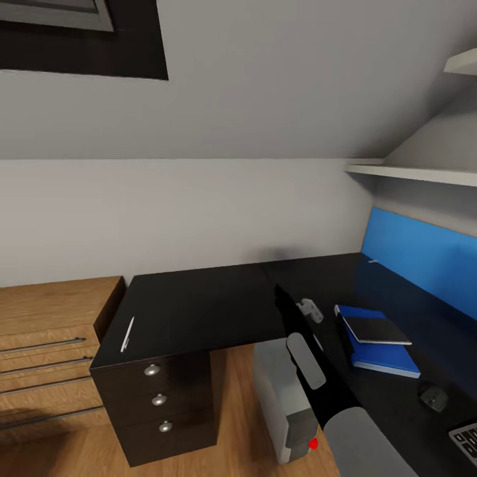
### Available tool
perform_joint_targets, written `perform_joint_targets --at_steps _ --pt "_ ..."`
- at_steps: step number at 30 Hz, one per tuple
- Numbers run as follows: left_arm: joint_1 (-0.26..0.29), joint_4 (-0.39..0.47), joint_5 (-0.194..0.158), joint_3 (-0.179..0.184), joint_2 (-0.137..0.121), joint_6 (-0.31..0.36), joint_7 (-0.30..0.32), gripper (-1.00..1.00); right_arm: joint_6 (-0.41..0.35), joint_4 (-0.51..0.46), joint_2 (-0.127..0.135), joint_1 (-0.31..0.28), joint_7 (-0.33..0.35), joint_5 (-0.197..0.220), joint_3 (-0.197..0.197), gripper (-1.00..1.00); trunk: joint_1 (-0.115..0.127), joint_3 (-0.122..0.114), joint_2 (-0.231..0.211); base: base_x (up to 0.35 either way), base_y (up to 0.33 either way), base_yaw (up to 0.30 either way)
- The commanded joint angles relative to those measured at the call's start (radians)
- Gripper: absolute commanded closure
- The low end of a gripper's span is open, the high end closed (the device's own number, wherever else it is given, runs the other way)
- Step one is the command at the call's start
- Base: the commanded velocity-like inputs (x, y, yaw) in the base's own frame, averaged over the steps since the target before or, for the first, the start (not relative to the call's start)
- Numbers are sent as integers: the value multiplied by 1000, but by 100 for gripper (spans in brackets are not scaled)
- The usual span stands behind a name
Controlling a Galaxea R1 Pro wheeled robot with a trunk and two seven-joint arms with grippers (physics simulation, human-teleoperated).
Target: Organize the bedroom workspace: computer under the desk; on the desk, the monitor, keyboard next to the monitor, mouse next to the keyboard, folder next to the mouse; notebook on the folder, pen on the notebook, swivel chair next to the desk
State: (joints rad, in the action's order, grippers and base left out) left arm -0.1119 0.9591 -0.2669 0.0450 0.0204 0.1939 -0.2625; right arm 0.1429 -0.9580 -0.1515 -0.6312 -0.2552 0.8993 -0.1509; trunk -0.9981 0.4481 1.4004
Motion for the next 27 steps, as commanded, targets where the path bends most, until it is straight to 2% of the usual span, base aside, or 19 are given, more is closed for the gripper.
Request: perform_joint_targets --at_steps 1,9,16,22,27 --pt "0 3 -9 3 0 4 -7 -100 7 0 1 -1 -5 10 -5 -100 0 1 1 0 0 2" --pt "-1 3 -10 2 0 4 -7 -100 9 16 -4 -1 -7 11 -16 -100 0 -3 1 0 0 70" --pt "-1 2 -11 1 1 4 -7 -100 9 58 -6 -1 -14 1 -56 -100 0 -10 1 0 0 179" --pt "0 1 -11 1 1 4 -7 -100 16 98 -15 -1 -27 -34 -117 -100 0 -16 1 0 0 217" --pt "-1 1 -11 1 1 4 -7 -100 58 141 -23 -1 -37 -87 -158 -100 0 -19 1 0 0 242"
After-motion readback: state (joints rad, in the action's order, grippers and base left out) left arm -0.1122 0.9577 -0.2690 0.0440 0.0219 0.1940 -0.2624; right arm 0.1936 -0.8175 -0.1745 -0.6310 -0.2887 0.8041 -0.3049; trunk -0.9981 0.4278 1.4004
